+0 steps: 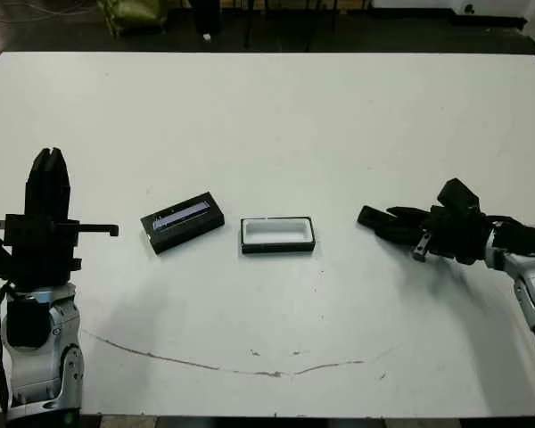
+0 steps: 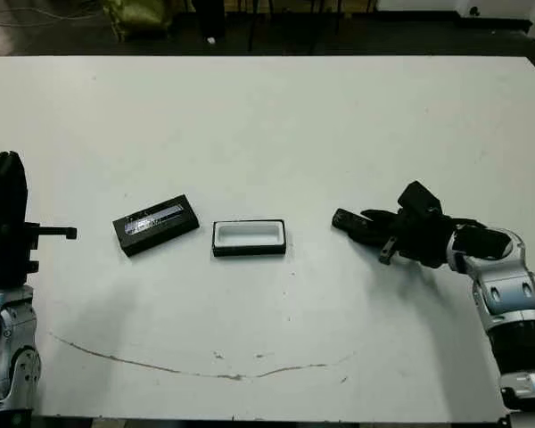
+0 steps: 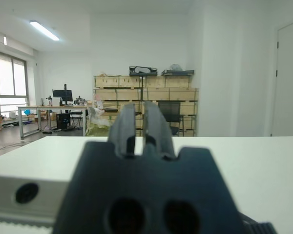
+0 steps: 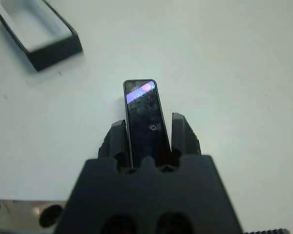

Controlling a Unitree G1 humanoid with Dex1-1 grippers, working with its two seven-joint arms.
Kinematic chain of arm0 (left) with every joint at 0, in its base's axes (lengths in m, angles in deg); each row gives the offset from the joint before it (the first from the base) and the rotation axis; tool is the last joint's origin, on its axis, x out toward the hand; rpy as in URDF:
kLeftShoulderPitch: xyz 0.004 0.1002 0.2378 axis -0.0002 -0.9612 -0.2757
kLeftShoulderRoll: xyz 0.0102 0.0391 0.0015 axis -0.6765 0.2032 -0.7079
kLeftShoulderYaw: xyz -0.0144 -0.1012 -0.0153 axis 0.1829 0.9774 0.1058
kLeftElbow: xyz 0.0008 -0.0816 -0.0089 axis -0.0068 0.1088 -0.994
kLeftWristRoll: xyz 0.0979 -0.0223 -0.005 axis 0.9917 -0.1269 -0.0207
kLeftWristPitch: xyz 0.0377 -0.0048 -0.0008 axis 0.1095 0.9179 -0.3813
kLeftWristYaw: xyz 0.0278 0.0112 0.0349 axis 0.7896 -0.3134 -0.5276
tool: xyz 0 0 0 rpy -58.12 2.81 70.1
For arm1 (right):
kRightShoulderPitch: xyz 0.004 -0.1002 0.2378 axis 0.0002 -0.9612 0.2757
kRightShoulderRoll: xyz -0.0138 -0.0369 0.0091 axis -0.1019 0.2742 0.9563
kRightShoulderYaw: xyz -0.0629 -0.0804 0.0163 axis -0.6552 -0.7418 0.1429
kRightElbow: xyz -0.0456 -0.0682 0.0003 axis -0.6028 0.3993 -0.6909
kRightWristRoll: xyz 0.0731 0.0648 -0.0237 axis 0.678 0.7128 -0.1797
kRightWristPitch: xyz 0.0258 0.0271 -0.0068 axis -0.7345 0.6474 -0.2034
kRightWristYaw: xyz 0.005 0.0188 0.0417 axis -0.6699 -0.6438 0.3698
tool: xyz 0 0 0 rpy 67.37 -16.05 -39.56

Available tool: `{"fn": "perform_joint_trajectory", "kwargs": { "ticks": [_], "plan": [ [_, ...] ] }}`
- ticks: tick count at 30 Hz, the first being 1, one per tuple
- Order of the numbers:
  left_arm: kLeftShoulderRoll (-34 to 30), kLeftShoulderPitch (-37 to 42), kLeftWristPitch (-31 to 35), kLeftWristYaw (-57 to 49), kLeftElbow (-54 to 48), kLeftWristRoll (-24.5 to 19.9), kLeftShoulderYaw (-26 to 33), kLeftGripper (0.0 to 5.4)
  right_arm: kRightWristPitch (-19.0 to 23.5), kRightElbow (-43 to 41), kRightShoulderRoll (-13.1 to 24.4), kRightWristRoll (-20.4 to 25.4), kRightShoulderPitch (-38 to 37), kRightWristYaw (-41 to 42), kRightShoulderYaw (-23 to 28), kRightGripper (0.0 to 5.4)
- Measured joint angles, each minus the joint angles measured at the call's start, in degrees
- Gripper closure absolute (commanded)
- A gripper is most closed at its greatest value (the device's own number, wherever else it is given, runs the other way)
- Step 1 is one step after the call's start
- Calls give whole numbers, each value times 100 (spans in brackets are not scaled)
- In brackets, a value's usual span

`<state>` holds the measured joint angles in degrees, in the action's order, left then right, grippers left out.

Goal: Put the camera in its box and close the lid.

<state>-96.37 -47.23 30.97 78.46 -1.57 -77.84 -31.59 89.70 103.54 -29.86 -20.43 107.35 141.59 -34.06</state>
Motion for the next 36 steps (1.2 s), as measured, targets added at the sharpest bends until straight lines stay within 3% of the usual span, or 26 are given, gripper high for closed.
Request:
{"fn": "perform_joint_trajectory", "kwargs": {
  "ticks": [5,14,19,24,36],
  "plan": [
    [0,-4,0,16,1,-9,-4,540,146,122,-113,498,198,512,161,494],
    [0,-4,-4,7,7,16,-7,540,653,-140,-209,742,420,534,285,494],
    [0,-9,-12,5,12,21,-11,540,769,-493,-209,631,697,517,103,494],
    [0,-24,-10,9,12,11,-31,540,369,-43,-431,484,1210,814,-165,494],
    [5,-51,0,-127,-40,138,-73,540,243,596,-1015,-63,2256,1447,-1067,494]
  ]
}}
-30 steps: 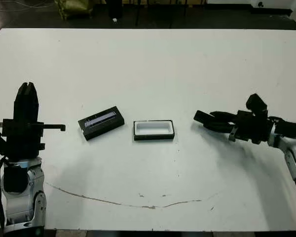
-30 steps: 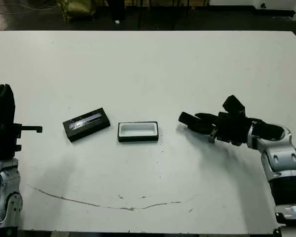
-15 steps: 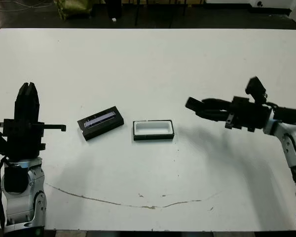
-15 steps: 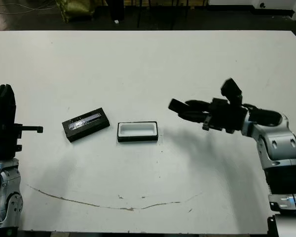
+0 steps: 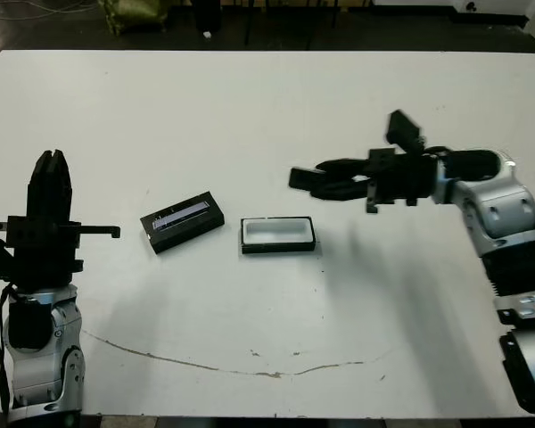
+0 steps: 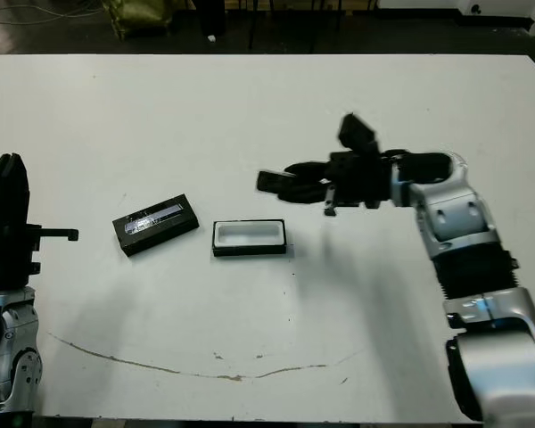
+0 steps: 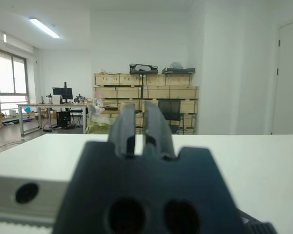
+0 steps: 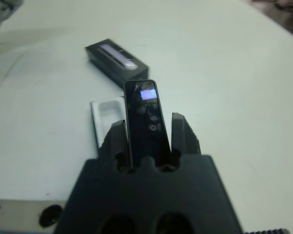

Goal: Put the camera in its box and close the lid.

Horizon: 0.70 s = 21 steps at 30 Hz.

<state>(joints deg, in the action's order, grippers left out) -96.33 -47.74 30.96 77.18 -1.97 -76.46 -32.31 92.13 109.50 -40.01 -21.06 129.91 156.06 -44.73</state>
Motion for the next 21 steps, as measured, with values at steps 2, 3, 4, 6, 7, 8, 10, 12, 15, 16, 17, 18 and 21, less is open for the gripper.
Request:
{"fn": "perform_joint_trajectory", "kwargs": {
  "ticks": [2,3,4,6,7,8,10,12,15,16,17,18,21],
  "plan": [
    [0,-4,0,-13,-2,18,-3,540,75,10,-67,-97,90,8,-98,494],
    [1,-9,0,-26,-6,18,-4,540,141,2,-77,-152,118,13,-164,494],
    [2,-19,7,-39,-11,15,-4,540,197,-4,-89,-200,128,29,-220,494],
    [5,-46,57,-46,-39,3,-5,540,279,-6,-116,-268,127,71,-323,494],
    [6,-55,60,-45,-45,-4,-8,540,283,-6,-128,-304,127,89,-373,494],
    [6,-59,60,-40,-46,-21,-8,540,283,-15,-145,-345,126,93,-412,494],
    [7,-66,61,-34,-47,-49,-9,540,283,-86,-179,-397,117,93,-478,494],
    [18,-88,89,-38,-60,-81,-11,540,283,-143,-223,-446,113,99,-534,494],
    [53,-118,101,-38,-61,-110,-11,540,275,-146,-243,-522,87,104,-632,494],
    [66,-121,101,-36,-61,-130,-12,540,257,-146,-244,-578,77,98,-657,494],
    [76,-127,101,-35,-63,-140,-16,540,204,-145,-244,-619,63,88,-673,494],
    [80,-134,105,-36,-66,-140,-24,540,168,-145,-246,-641,52,83,-688,494],
    [83,-147,105,-43,-71,-109,-35,540,109,-113,-264,-708,14,78,-716,494]
  ]
}}
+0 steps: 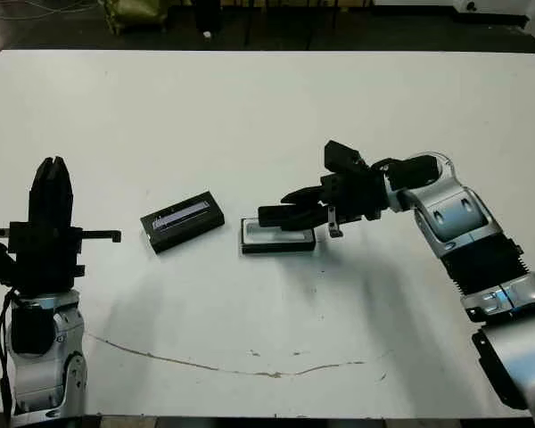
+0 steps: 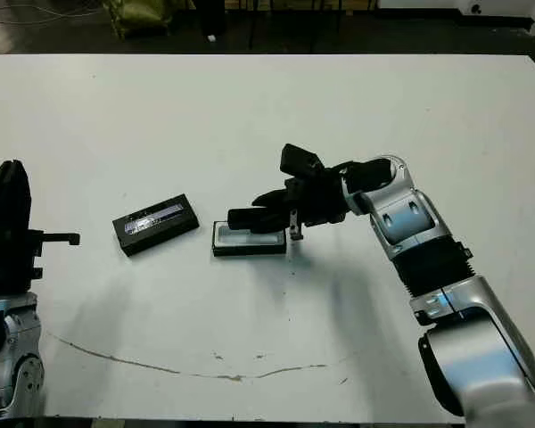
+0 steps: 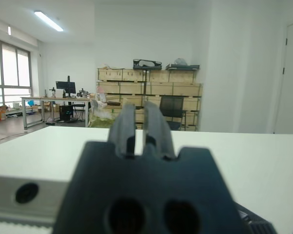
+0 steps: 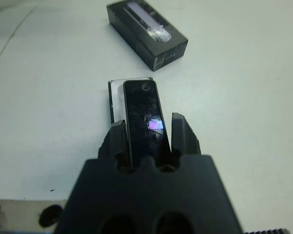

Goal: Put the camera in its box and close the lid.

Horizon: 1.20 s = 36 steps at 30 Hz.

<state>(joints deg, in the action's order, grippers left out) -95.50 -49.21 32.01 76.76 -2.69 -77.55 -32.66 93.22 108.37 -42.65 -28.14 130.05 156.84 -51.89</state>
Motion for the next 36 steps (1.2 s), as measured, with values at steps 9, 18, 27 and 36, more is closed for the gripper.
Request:
{"fn": "perform_joint_trajectory", "kwargs": {
  "ticks": [9,18,27,36],
  "plan": [
    [2,-2,58,-3,-20,69,-29,540,-205,228,-156,-101,-22,0,-28,494],
    [7,-2,83,-46,-82,107,-45,540,-256,348,-233,-200,-21,2,-35,494],
    [14,-2,81,-53,-79,105,-46,540,-254,351,-269,-225,-21,12,-49,494],
    [14,-1,38,-57,-33,135,-44,540,-340,438,-371,-259,21,36,-138,494]
  ]
}}
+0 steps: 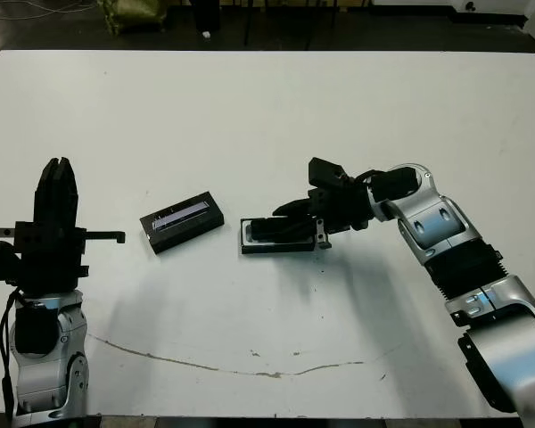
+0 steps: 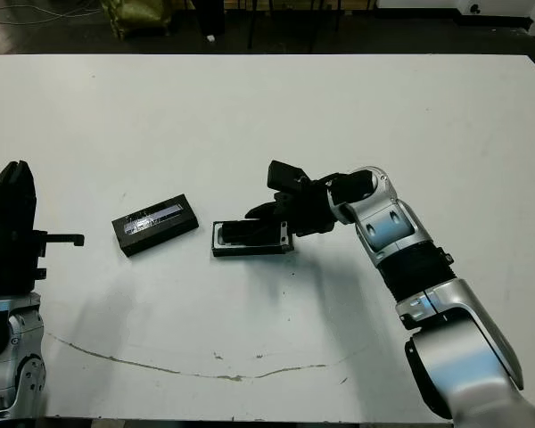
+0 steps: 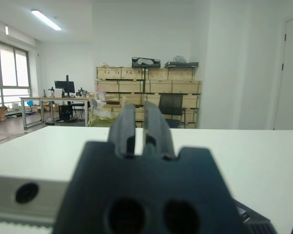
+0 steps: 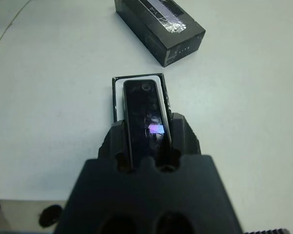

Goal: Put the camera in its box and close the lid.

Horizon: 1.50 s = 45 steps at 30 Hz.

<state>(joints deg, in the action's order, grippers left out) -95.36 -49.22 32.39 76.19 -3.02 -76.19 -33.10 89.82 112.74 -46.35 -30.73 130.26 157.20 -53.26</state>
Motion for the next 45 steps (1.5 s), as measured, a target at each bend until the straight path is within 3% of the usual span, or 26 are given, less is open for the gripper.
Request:
{"fn": "perform_joint_trajectory", "kwargs": {
  "ticks": [31,40,45],
  "plan": [
    [18,-9,-28,0,15,-25,-4,540,-156,195,-116,-162,150,68,-70,494],
    [24,-9,-44,-7,19,-44,-5,540,107,201,-98,-140,153,119,-16,494],
    [25,-10,-36,-3,18,-52,-5,540,99,298,-100,-97,153,195,7,390]
  ]
}}
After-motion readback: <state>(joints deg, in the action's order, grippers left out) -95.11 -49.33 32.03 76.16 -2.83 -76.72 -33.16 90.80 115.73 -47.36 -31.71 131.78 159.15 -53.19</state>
